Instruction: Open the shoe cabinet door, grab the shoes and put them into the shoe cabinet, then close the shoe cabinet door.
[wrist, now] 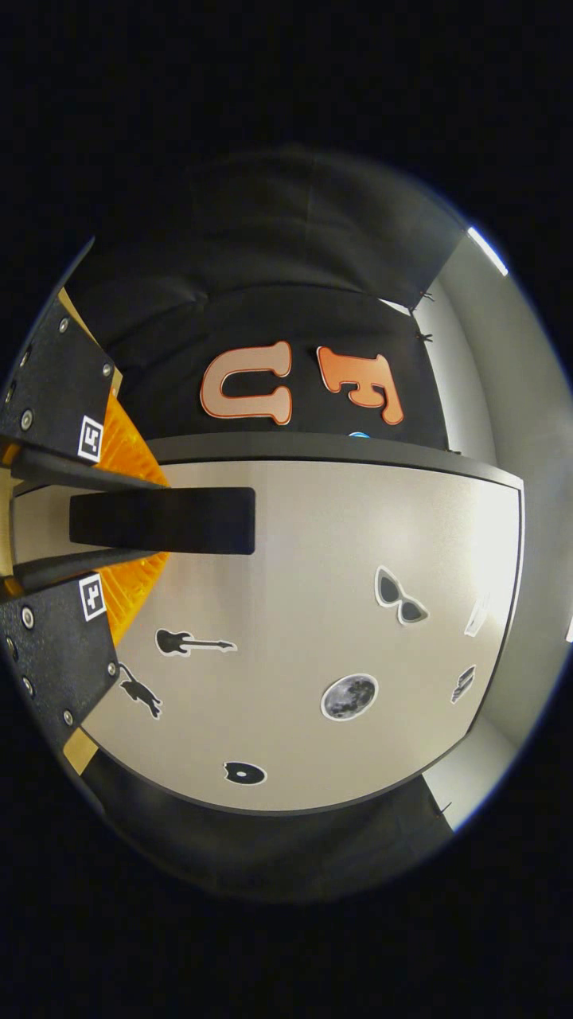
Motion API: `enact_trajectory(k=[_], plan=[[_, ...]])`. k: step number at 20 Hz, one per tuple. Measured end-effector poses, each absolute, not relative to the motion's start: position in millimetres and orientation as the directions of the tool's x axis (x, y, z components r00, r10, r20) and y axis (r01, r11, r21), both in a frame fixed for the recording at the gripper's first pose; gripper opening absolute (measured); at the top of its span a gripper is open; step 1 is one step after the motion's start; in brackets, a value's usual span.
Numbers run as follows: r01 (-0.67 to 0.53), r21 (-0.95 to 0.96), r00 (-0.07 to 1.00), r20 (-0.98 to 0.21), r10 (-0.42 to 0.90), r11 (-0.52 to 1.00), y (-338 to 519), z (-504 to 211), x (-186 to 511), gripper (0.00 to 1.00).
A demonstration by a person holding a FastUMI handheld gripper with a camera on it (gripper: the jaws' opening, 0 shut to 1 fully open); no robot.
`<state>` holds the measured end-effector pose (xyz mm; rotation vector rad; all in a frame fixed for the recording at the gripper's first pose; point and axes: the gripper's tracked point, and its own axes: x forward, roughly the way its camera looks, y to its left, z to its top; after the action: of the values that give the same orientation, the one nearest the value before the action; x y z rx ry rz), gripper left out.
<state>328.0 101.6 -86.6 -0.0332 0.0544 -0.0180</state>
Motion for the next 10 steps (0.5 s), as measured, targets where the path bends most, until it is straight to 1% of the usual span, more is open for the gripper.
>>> enact_trajectory(k=[4,10], plan=[[0.003,-0.008,0.997,-0.079,-0.004,1.000,101.8,-87.8,327.2,0.29],[-0.019,0.012,0.996,-0.088,0.020,1.000,100.4,-84.8,311.1,0.24]])
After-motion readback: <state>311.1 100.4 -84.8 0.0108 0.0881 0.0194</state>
